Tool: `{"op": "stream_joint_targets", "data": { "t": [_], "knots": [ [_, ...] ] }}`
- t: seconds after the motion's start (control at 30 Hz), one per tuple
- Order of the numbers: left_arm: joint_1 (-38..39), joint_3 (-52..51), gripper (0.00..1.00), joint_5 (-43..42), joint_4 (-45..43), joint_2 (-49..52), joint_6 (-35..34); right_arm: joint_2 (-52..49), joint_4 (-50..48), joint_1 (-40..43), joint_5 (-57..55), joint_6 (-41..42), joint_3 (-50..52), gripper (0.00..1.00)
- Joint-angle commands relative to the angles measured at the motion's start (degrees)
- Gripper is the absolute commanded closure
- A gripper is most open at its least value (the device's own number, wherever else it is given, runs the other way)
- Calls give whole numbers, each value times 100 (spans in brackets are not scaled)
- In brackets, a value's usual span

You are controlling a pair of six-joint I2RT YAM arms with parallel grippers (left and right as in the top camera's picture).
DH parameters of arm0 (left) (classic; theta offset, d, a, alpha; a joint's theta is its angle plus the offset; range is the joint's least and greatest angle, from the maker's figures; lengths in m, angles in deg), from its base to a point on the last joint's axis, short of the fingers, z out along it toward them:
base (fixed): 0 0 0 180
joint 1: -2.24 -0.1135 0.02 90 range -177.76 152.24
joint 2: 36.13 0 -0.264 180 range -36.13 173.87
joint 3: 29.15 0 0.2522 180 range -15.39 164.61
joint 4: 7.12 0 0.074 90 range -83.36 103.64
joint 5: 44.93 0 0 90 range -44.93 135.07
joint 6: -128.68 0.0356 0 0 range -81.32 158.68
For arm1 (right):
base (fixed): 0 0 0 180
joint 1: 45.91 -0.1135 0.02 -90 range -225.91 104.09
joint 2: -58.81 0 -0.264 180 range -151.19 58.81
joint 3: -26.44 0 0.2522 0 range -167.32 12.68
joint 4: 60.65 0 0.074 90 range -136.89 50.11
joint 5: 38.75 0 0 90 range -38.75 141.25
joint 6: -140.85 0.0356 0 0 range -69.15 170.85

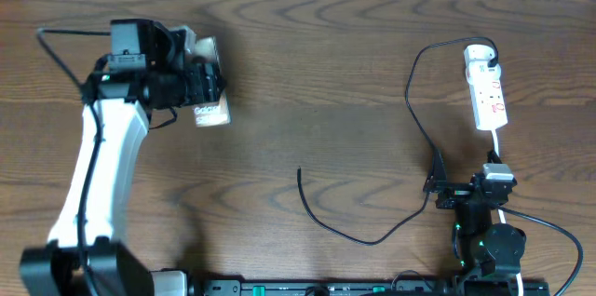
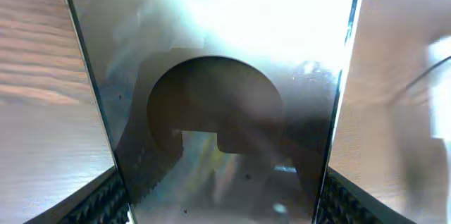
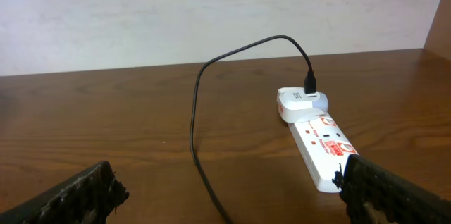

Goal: Plug charger to phone and switch on socket
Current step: 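Lift the phone with the left gripper and tilt it upright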

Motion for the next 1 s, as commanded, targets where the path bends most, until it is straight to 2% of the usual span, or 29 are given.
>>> {"op": "stream_joint_targets", "data": {
  "t": [0.0, 0.27, 0.37, 0.57, 0.7, 0.97],
  "knots": [
    [-24, 195, 93, -739, -138, -337, -1965, 31, 24, -92, 52, -48, 4, 1],
    [-492, 195, 93, -2267, -345, -376, -5276, 31, 24, -92, 52, -48, 4, 1],
    [-800, 195, 93, -3062, -376, -376, -6227, 31, 24, -92, 52, -48, 4, 1],
    [-1276, 195, 93, -4492, -428, -376, -6935, 31, 24, -92, 52, -48, 4, 1],
    [-1469, 195, 93, -5112, -431, -376, -7134, 31, 24, -92, 52, -48, 4, 1],
    [-1482, 195, 93, -5163, -431, -376, -7088, 31, 24, -92, 52, -48, 4, 1]
  ]
}}
